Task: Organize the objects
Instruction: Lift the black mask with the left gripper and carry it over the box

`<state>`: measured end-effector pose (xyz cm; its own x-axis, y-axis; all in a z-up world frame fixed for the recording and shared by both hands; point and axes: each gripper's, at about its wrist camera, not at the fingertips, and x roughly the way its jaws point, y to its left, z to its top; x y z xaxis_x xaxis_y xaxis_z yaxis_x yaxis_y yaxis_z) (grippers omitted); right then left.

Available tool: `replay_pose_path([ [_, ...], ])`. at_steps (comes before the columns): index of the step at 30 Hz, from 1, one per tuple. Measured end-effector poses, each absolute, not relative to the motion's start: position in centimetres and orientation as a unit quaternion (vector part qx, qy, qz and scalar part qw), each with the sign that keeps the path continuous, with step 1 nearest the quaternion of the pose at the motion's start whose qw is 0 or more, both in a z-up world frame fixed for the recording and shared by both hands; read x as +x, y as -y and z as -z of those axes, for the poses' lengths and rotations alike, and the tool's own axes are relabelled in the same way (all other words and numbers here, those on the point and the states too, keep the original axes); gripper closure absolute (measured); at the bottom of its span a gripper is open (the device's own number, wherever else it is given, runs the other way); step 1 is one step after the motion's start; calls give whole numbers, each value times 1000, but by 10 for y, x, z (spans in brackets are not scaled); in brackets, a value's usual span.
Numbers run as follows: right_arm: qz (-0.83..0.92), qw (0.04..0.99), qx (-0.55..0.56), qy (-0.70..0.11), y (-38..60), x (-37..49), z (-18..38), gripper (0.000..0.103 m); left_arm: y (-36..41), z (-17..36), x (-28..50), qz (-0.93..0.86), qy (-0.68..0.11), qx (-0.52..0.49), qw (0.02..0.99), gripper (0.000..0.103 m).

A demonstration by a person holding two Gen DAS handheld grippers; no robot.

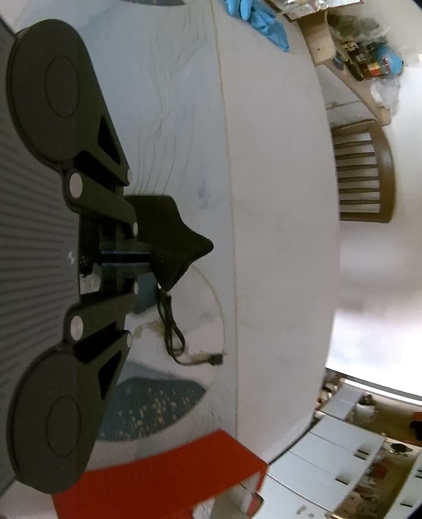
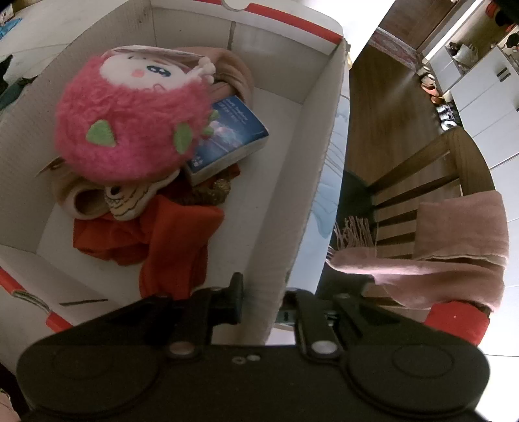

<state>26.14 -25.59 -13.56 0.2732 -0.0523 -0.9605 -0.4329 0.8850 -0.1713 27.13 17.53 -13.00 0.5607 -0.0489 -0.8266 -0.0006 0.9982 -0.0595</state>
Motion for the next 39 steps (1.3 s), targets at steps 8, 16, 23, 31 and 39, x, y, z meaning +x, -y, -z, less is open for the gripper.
replay_pose_path([
  [8,-127,772,-206,-587,255,260,136,93,-166,82,241,36,-428,-43,902,100],
  [16,-131,775,-208,-581,253,257,135,93,-133,36,226,78,-389,-35,917,100],
  [23,-134,776,-214,-579,252,256,134,92,-86,7,222,130,-366,-13,921,100],
  [31,-137,778,-213,-575,254,252,133,92,-23,-20,221,199,-344,15,917,100],
  [39,-141,779,-214,-572,254,252,131,92,40,-46,219,279,-316,45,906,100],
])
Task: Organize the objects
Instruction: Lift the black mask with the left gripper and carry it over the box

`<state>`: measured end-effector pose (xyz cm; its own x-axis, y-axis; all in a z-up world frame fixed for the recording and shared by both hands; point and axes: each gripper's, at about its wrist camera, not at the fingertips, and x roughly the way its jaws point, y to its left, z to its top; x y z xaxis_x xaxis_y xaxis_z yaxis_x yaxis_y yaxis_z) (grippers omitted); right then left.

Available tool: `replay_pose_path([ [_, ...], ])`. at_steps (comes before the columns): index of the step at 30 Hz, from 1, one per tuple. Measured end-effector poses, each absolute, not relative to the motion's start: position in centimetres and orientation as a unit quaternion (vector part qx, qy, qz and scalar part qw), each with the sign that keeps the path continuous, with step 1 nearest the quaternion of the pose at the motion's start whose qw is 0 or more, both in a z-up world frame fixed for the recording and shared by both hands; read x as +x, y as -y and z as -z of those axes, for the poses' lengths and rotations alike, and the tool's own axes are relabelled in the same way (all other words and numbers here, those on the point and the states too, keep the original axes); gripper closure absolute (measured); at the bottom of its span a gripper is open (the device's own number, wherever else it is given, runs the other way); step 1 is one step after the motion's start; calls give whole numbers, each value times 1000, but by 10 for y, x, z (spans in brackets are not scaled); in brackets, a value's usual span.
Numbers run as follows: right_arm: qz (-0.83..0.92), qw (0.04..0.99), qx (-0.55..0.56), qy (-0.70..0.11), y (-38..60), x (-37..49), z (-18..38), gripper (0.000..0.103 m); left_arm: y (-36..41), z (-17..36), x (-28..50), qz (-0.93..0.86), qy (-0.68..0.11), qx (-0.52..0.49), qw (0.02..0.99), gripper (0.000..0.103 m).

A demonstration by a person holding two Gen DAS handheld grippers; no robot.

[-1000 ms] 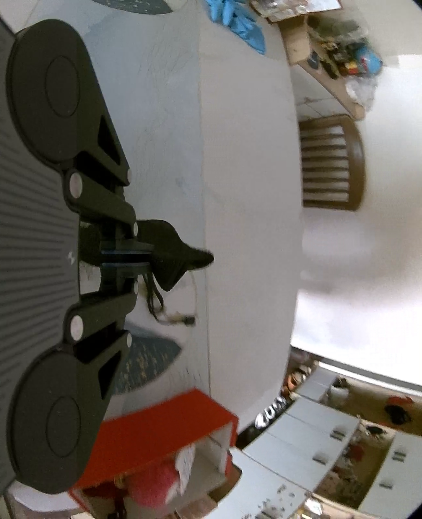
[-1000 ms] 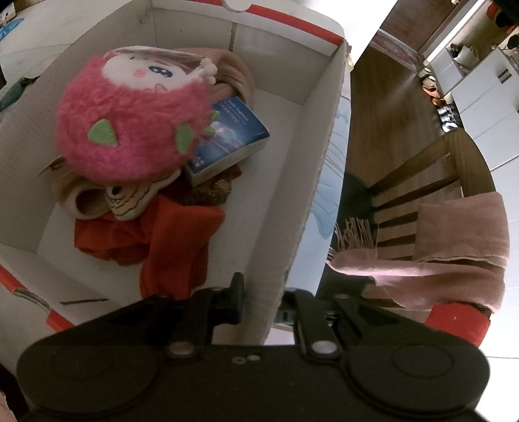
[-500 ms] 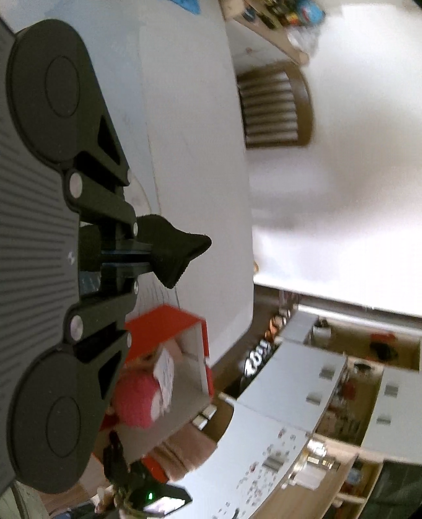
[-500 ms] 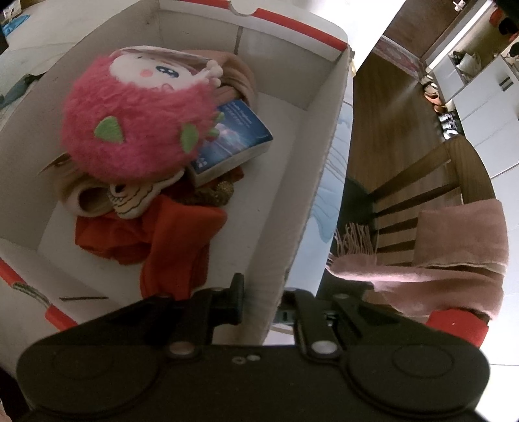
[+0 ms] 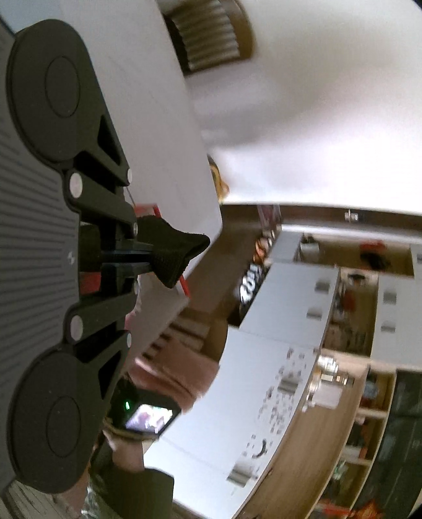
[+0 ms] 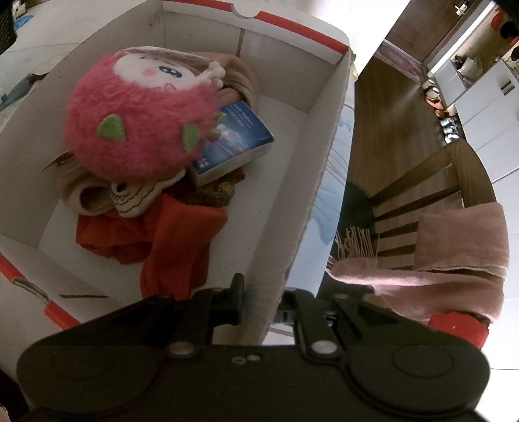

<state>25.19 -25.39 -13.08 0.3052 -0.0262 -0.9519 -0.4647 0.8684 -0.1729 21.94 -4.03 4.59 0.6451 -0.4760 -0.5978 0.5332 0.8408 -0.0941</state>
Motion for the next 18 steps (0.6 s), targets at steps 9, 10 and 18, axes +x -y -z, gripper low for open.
replay_pose_path([
  [9,-143,780,-213,-571,254,251,130,93,107,-25,236,328,-332,82,881,100],
  [10,-143,780,-213,-571,254,251,130,93,113,-20,237,331,-336,88,878,100],
  [18,-143,780,-213,-570,254,252,129,93,149,27,246,353,-381,108,847,100],
])
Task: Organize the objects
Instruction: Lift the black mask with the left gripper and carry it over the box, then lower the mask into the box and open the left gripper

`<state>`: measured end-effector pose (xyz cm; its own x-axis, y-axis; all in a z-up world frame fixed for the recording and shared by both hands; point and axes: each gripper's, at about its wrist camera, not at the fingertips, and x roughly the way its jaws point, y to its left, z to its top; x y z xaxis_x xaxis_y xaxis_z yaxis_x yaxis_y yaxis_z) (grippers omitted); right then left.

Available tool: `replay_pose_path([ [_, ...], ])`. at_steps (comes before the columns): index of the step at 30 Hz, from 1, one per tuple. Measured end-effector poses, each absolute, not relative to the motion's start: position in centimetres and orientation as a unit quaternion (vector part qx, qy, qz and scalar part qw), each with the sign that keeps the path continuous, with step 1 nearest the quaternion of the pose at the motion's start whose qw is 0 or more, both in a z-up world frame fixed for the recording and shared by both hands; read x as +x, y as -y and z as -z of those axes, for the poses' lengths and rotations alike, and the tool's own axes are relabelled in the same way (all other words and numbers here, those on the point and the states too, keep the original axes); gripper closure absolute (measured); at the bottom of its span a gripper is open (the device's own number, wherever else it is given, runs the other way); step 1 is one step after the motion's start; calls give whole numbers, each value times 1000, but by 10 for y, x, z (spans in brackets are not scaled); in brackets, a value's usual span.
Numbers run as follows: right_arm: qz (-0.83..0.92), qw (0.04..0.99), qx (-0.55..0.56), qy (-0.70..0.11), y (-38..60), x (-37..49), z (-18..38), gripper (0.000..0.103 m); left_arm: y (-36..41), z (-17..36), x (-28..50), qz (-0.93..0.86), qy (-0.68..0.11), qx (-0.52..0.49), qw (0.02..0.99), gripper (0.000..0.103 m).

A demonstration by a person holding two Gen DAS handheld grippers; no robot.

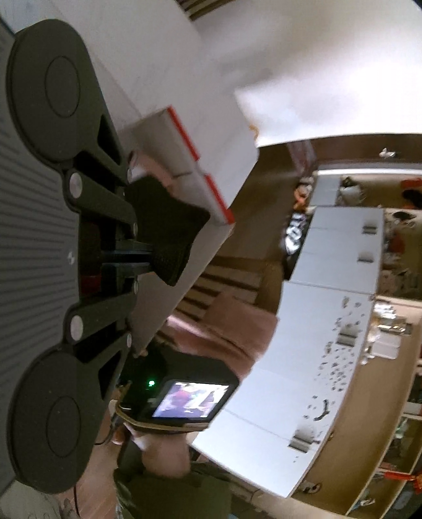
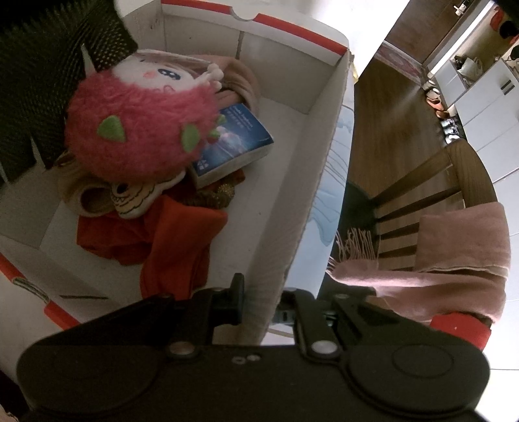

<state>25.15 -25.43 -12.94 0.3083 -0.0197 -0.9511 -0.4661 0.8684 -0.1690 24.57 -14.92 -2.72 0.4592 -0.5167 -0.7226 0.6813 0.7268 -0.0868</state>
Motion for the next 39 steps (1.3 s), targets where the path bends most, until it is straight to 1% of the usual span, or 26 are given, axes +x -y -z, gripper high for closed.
replay_pose_path([
  [11,-143,780,-213,-570,254,251,129,93,168,87,253,366,-434,122,814,100],
  [17,-143,781,-213,-570,254,251,130,93,170,101,257,377,-460,97,798,99],
  [26,-143,781,-214,-570,254,251,130,93,169,126,253,362,-496,102,783,99],
  [32,-143,781,-213,-569,254,251,130,93,164,127,246,366,-490,104,784,92],
  [33,-143,781,-213,-570,254,251,130,93,164,128,245,369,-489,105,784,88],
  [34,-143,781,-213,-570,254,251,130,93,163,127,243,371,-487,105,784,80],
  [35,-143,781,-213,-569,254,251,130,93,161,125,240,372,-483,105,786,75],
  [36,-143,781,-213,-569,254,251,130,93,160,123,238,372,-478,105,789,61],
  [37,-144,781,-214,-569,254,251,130,92,158,121,236,372,-473,103,792,44],
  [38,-143,781,-214,-569,254,251,129,92,156,118,234,373,-468,98,795,39],
  [39,-143,781,-214,-569,254,251,129,92,154,115,232,374,-462,93,799,37],
])
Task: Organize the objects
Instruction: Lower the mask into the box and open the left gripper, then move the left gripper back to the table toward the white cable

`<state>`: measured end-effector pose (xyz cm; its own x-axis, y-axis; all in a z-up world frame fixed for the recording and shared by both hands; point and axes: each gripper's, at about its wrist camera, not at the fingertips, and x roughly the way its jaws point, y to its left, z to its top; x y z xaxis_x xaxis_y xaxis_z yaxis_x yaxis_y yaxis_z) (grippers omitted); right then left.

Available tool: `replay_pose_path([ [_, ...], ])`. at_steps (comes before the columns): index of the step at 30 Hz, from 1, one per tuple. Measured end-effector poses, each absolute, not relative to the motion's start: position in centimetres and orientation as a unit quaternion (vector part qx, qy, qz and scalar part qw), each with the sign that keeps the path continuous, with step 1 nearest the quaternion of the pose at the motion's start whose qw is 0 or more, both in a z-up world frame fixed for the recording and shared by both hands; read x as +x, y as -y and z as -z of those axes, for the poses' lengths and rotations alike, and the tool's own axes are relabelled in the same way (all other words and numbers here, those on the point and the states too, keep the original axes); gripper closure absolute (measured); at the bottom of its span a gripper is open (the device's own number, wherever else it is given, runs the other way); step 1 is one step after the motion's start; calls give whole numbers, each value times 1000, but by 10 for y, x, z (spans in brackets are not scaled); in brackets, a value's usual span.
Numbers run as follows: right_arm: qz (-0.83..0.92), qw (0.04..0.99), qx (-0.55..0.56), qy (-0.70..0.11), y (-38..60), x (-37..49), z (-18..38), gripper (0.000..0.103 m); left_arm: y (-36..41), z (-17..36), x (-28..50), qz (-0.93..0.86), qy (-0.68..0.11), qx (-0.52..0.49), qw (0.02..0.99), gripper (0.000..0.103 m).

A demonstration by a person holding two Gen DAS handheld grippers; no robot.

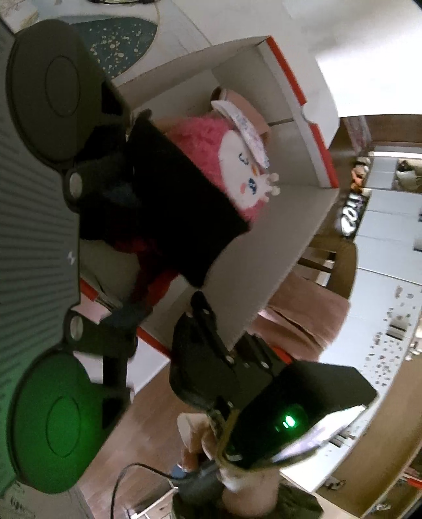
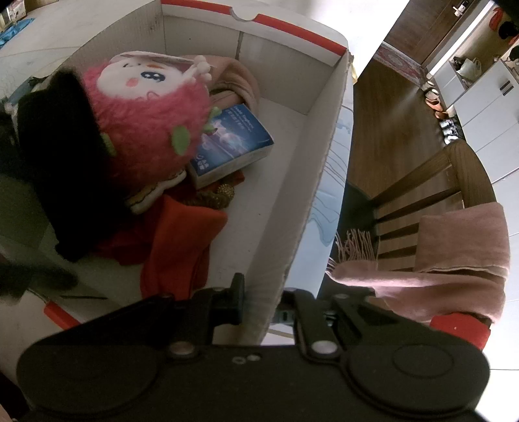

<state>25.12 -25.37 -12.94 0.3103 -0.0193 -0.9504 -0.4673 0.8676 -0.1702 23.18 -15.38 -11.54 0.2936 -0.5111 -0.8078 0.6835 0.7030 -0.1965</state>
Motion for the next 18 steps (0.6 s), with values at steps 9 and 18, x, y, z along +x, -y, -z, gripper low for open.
replay_pose_path([
  [9,-143,781,-214,-569,252,251,129,92,136,91,226,362,-435,68,822,37],
  [18,-143,781,-212,-571,252,251,129,92,115,66,214,337,-401,59,850,35],
])
